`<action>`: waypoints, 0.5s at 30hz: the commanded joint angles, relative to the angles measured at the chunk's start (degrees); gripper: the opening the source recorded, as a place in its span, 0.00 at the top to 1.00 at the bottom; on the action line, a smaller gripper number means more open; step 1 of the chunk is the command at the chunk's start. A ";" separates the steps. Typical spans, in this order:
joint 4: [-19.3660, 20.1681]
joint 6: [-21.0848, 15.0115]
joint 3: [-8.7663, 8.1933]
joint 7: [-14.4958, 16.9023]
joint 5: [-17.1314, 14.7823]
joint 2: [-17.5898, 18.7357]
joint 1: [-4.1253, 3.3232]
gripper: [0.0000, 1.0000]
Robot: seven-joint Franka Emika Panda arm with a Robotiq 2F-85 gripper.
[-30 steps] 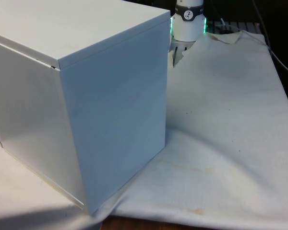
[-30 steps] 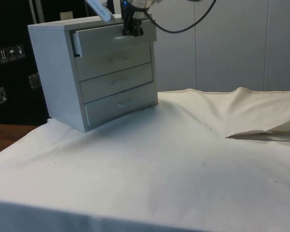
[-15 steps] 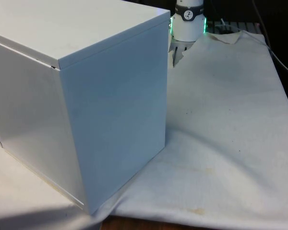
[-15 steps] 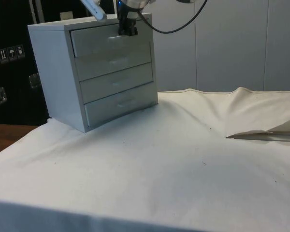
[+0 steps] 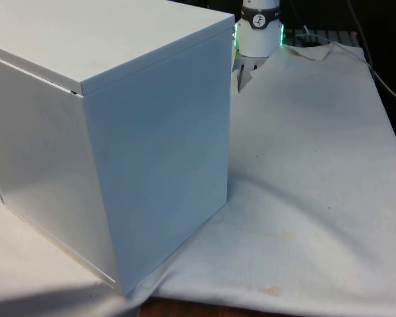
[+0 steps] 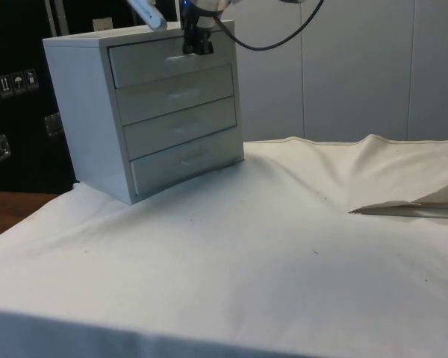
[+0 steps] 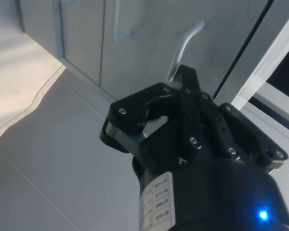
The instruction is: Open the drawer, then close it.
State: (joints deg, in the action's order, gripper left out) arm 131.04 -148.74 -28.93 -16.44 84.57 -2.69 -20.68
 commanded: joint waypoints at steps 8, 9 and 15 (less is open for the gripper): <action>3.15 2.18 1.60 -0.97 0.57 -3.32 -0.40 1.00; 3.95 2.64 2.01 -1.26 0.74 -4.18 -0.46 1.00; 5.84 3.44 2.86 -1.09 0.11 -5.90 -0.46 1.00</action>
State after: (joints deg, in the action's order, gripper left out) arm 136.88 -145.30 -26.07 -17.53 84.68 -8.59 -21.14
